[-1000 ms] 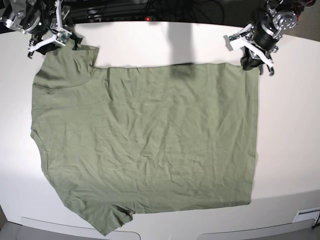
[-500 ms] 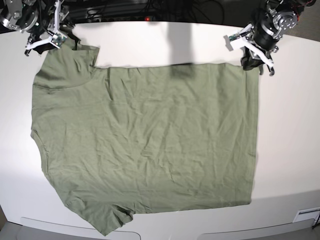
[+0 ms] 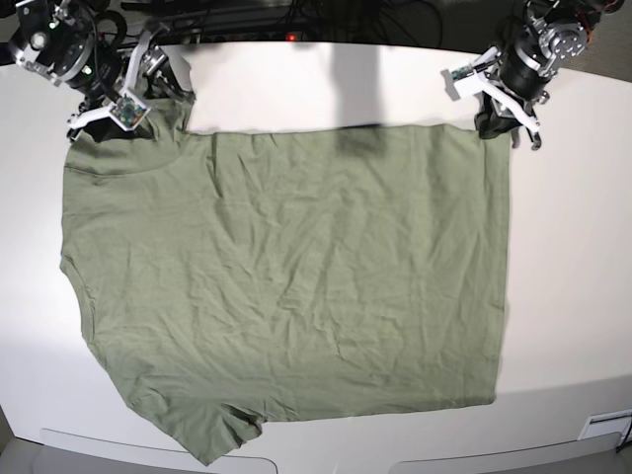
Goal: Fold the T-shirt properly
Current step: 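Move the right gripper to the shoulder by the sleeve and grasp, then reposition the right gripper along the shoulder edge and regrip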
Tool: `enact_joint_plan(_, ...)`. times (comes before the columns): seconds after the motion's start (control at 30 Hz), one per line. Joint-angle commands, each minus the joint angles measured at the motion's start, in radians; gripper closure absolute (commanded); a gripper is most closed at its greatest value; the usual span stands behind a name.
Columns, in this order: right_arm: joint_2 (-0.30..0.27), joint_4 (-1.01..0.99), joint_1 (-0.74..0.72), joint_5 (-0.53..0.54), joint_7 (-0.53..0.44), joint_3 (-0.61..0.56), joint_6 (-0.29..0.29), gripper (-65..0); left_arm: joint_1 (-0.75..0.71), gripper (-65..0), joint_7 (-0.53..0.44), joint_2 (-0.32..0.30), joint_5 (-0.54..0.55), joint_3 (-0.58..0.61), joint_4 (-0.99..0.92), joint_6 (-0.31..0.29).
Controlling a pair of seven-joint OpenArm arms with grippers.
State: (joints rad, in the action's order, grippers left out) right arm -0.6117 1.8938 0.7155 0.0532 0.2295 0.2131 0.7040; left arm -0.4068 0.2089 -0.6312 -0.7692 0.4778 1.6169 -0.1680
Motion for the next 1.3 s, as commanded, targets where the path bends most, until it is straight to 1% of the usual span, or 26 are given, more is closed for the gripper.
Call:
enact_joint_plan(0.0, -0.014, 0.022, 0.0, 0.004, -0.006, 0.008, -0.006, -39.9, -0.009, 0.0, 0.0, -0.009, 0.01, 0.003, 0.003, -0.039)
enact_joint_plan(0.03, -0.012, 0.022, 0.0, -0.005, 0.021, 0.006, -0.006, -39.9, -0.009, 0.0, 0.0, -0.009, 0.01, 0.003, 0.003, -0.039)
enact_joint_plan(0.1, -0.012, 0.019, 0.0, -0.074, 0.076, -0.013, -0.006, -39.9, -0.009, 0.0, 0.0, -0.009, 0.01, 0.003, 0.003, -0.039)
enact_joint_plan(0.27, -0.012, 0.001, 0.0, -0.279, 0.083, -0.129, -0.006, -39.9, -0.009, 0.0, -0.001, -0.009, 0.01, 0.003, 0.003, -0.039)
enact_joint_plan(0.4, -0.012, 0.001, 0.0, -0.357, 0.098, -0.232, -0.006, -39.9, -0.009, 0.0, 0.0, -0.009, 0.01, 0.003, 0.003, -0.039)
enact_joint_plan(0.43, -0.012, 0.001, 0.0, -0.377, 0.109, -0.251, -0.024, -39.9, -0.009, 0.0, 0.0, -0.009, 0.01, 0.003, 0.003, -0.039)
enact_joint_plan(0.47, -0.012, 0.001, 0.0, -0.393, 0.121, -0.265, -0.061, -39.9, -0.009, 0.0, 0.0, -0.009, 0.01, 0.003, 0.003, -0.039)
enact_joint_plan(0.5, -0.012, 0.001, 0.0, -0.394, 0.14, -0.274, -0.087, -39.9, -0.009, 0.0, 0.0, -0.009, 0.01, 0.003, 0.003, -0.039)
enact_joint_plan(0.53, -0.012, 0.001, 0.0, -0.394, 0.163, -0.279, -0.095, -39.9, -0.009, 0.0, 0.0, -0.009, 0.01, 0.003, 0.003, -0.039)
enact_joint_plan(0.7, -0.012, 0.001, 0.0, -0.394, 0.301, -0.278, -0.095, -39.9, -0.009, 0.0, 0.0, -0.009, 0.01, 0.003, 0.003, -0.039)
enact_joint_plan(0.83, -0.012, 0.001, 0.0, -0.394, 0.356, -0.278, -0.108, -39.9, -0.009, 0.0, 0.0, -0.009, 0.01, 0.003, 0.003, -0.039)
enact_joint_plan(1.07, -0.016, 0.0, 0.006, -0.385, 0.492, -0.277, -0.138, -39.9, -0.009, 0.0, 0.0, -0.009, 0.01, 0.003, 0.003, -0.039)
enact_joint_plan(1.13, -0.021, 0.0, 0.018, -0.372, 0.512, -0.273, -0.144, -39.9, -0.009, 0.0, 0.0, -0.009, 0.01, 0.003, 0.003, -0.039)
enact_joint_plan(1.27, -0.021, -0.003, 0.053, -0.364, 0.508, -0.232, -0.144, -39.9, -0.009, 0.0, 0.0, -0.009, 0.01, 0.003, 0.003, -0.039)
